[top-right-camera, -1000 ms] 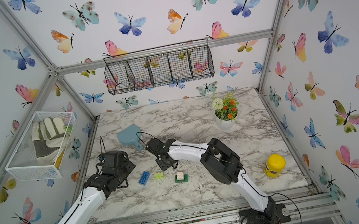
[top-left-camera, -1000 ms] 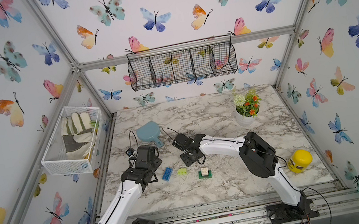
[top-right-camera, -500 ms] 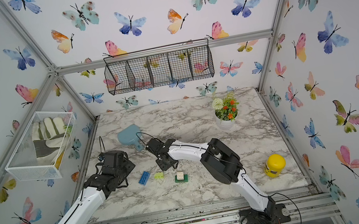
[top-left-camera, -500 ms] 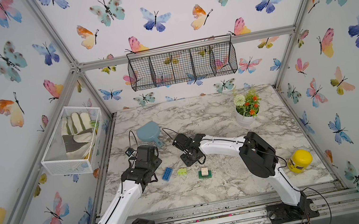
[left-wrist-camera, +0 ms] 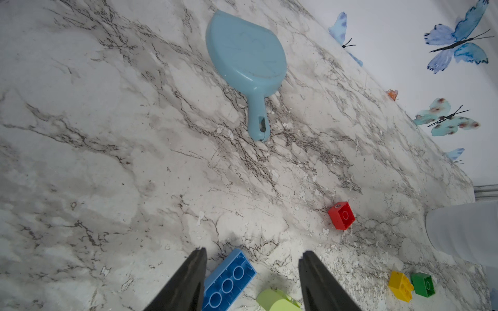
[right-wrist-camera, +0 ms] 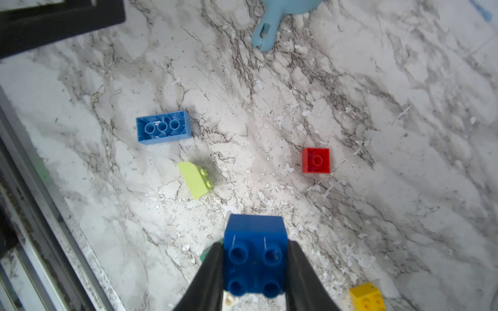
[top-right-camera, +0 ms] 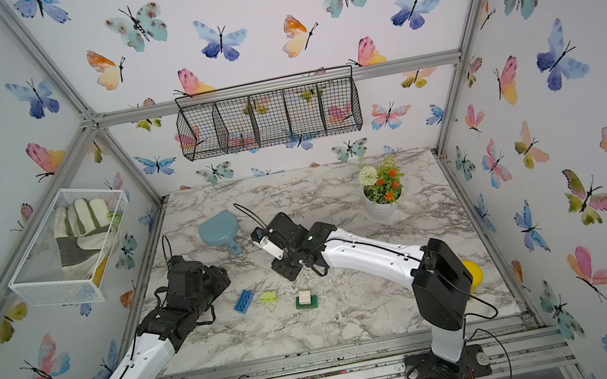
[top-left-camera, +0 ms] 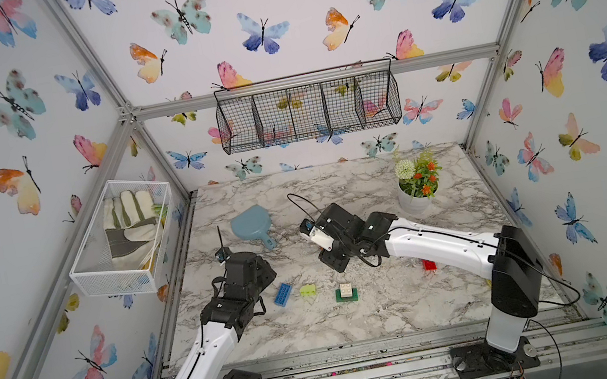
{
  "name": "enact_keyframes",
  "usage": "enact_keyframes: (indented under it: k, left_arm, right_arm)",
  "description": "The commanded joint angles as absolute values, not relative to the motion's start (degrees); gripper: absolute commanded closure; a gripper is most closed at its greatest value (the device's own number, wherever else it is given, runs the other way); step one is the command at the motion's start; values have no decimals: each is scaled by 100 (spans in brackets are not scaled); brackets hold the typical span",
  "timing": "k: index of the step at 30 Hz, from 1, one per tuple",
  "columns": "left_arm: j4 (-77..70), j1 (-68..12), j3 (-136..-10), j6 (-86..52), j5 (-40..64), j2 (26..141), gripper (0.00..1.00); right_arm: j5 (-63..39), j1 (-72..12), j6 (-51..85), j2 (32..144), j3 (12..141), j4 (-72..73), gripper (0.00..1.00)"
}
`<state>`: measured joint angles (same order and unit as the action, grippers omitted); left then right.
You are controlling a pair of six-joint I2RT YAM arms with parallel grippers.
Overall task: Assemble the number 1 with lego
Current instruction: Pick up the lego brick from the center of the board, then assemble the lego brick with the lego brick.
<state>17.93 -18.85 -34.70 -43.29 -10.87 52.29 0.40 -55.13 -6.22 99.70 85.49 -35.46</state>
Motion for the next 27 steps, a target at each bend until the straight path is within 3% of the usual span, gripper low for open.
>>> enact_keyframes:
  k: [1, 12, 27]
  left_arm:
    - [1411, -1843, -3389, -4044, -943, 5065, 40]
    - [1137, -1837, -3217, -3902, -1003, 4800, 40]
    - [1204, -1828, -3205, -3972, -1059, 4915, 39]
  right_arm:
    - [-838, -5449, -2007, 9787, 8331, -4332, 93]
    - [-1300, -5449, -3707, 9804, 8094, -5482, 97]
    - [-1145, -5476, -3616, 10535, 8556, -5073, 97]
